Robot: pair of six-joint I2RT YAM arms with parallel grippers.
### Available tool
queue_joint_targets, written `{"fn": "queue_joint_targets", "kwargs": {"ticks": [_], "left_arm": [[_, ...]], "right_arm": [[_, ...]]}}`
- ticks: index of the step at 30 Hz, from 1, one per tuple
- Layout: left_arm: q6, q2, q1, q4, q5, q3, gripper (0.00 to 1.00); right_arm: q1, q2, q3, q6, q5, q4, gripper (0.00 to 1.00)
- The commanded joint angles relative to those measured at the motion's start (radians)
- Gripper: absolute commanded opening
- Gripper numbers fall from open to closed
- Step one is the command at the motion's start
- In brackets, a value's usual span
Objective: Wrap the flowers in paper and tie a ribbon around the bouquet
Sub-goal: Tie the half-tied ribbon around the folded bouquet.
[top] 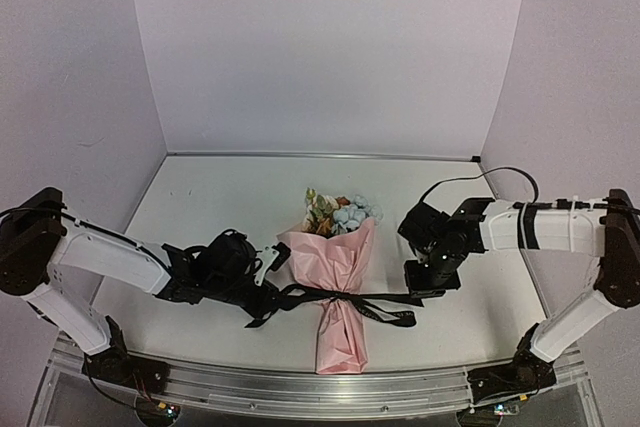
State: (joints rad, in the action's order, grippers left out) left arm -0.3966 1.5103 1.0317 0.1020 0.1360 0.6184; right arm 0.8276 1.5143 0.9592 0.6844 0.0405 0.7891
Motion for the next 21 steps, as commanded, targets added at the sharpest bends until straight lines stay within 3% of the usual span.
{"fn": "queue_joint_targets", "kwargs": {"ticks": [1, 21], "left_arm": [[-0.006, -0.044, 0.002, -0.011, -0.007, -0.015, 0.00], [0.001, -0.033, 0.002, -0.004, 0.010, -0.028, 0.00]], "right_arm": [[-0.030, -0.025, 0.004, -0.067, -0.041, 0.030, 0.00], [-0.170, -0.044, -0.063, -0.089, -0.133, 0.039, 0.00]]}}
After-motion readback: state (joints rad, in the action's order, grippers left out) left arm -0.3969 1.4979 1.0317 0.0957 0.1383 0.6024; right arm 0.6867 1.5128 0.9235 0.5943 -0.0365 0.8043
